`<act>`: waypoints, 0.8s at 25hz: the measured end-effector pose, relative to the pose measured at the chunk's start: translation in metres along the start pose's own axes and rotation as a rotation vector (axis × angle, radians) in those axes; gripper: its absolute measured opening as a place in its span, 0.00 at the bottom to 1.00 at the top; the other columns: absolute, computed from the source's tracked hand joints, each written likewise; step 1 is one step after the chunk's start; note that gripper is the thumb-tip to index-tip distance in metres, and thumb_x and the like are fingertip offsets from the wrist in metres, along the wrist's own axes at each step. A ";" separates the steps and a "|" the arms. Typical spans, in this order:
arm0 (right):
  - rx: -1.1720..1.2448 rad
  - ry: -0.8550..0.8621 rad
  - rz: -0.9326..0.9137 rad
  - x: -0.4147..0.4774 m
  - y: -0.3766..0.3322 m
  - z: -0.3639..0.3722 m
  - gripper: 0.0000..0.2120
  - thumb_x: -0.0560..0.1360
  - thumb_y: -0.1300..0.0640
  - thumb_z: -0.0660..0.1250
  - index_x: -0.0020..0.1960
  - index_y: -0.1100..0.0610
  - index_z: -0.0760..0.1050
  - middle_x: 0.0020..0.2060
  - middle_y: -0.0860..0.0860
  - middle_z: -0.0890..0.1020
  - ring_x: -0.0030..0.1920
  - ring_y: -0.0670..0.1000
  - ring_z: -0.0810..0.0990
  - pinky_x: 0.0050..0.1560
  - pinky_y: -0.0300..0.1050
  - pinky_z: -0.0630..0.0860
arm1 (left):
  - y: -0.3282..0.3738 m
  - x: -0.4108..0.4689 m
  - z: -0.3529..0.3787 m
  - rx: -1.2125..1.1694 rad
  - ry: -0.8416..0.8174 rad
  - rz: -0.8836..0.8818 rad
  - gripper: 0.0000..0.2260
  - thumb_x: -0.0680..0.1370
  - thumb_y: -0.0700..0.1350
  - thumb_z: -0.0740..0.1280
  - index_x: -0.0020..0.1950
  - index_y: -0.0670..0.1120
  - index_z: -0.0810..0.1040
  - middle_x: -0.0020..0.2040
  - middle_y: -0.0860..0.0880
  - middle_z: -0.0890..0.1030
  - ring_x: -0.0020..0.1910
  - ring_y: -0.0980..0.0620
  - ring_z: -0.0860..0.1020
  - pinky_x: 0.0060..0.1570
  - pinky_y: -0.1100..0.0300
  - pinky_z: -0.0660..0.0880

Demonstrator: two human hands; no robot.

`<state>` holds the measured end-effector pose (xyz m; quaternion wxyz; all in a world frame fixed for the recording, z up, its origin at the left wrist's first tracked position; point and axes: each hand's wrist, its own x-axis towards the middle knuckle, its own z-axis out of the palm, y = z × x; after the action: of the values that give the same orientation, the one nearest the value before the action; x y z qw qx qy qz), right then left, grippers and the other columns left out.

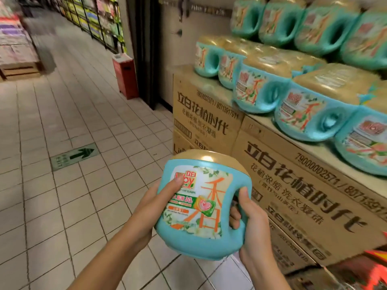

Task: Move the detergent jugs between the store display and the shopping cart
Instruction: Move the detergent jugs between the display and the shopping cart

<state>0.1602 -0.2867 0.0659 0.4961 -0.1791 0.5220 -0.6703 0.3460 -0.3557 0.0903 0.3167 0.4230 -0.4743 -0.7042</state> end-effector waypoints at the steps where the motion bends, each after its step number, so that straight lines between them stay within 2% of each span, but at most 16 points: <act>1: 0.017 -0.006 -0.026 0.017 -0.009 0.006 0.23 0.67 0.41 0.70 0.30 0.57 0.65 0.24 0.53 0.66 0.23 0.49 0.62 0.27 0.42 0.59 | 0.008 0.020 0.000 0.000 -0.002 0.014 0.20 0.67 0.65 0.70 0.52 0.54 0.83 0.52 0.45 0.86 0.49 0.44 0.85 0.43 0.55 0.82; 5: 0.105 0.026 -0.086 0.073 -0.036 0.028 0.21 0.65 0.44 0.72 0.32 0.57 0.66 0.23 0.52 0.65 0.21 0.48 0.63 0.24 0.39 0.60 | 0.029 0.086 0.000 -0.043 -0.003 0.034 0.26 0.67 0.64 0.71 0.58 0.51 0.80 0.52 0.44 0.86 0.49 0.43 0.85 0.42 0.54 0.82; 9: 0.116 0.085 -0.133 0.119 -0.040 0.052 0.21 0.64 0.44 0.73 0.31 0.57 0.66 0.24 0.52 0.65 0.23 0.49 0.62 0.28 0.41 0.59 | 0.049 0.140 -0.013 -0.026 0.049 0.115 0.27 0.65 0.64 0.75 0.57 0.50 0.79 0.48 0.45 0.86 0.45 0.44 0.86 0.37 0.55 0.81; 13: 0.035 0.118 -0.279 0.172 -0.047 0.081 0.18 0.64 0.45 0.73 0.35 0.58 0.72 0.27 0.54 0.70 0.22 0.46 0.63 0.23 0.38 0.61 | 0.068 0.200 -0.032 0.006 -0.075 0.201 0.26 0.61 0.59 0.80 0.56 0.57 0.77 0.49 0.48 0.86 0.43 0.48 0.86 0.35 0.62 0.80; 16: -0.054 0.153 -0.372 0.220 -0.058 0.111 0.21 0.66 0.43 0.71 0.41 0.62 0.73 0.31 0.57 0.70 0.23 0.46 0.65 0.24 0.39 0.62 | 0.095 0.264 -0.049 -0.003 -0.156 0.243 0.31 0.60 0.51 0.81 0.60 0.51 0.74 0.47 0.47 0.86 0.41 0.48 0.86 0.33 0.62 0.80; 18: -0.106 0.172 -0.453 0.253 -0.070 0.134 0.19 0.68 0.45 0.71 0.41 0.61 0.74 0.31 0.56 0.75 0.26 0.47 0.71 0.26 0.38 0.67 | 0.122 0.313 -0.059 0.008 -0.213 0.277 0.34 0.58 0.50 0.83 0.60 0.48 0.74 0.47 0.47 0.86 0.41 0.48 0.86 0.33 0.62 0.80; 20: -0.166 0.205 -0.514 0.285 -0.086 0.158 0.18 0.66 0.49 0.77 0.48 0.60 0.78 0.38 0.52 0.84 0.35 0.48 0.81 0.33 0.37 0.76 | 0.154 0.364 -0.067 0.001 -0.281 0.318 0.35 0.57 0.51 0.83 0.60 0.48 0.75 0.49 0.46 0.86 0.42 0.47 0.86 0.34 0.61 0.80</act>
<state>0.1122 -0.6154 0.1240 0.2383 -0.2770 0.5600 -0.7435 0.2526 -0.7447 0.1142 0.3543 0.2404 -0.5751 -0.6971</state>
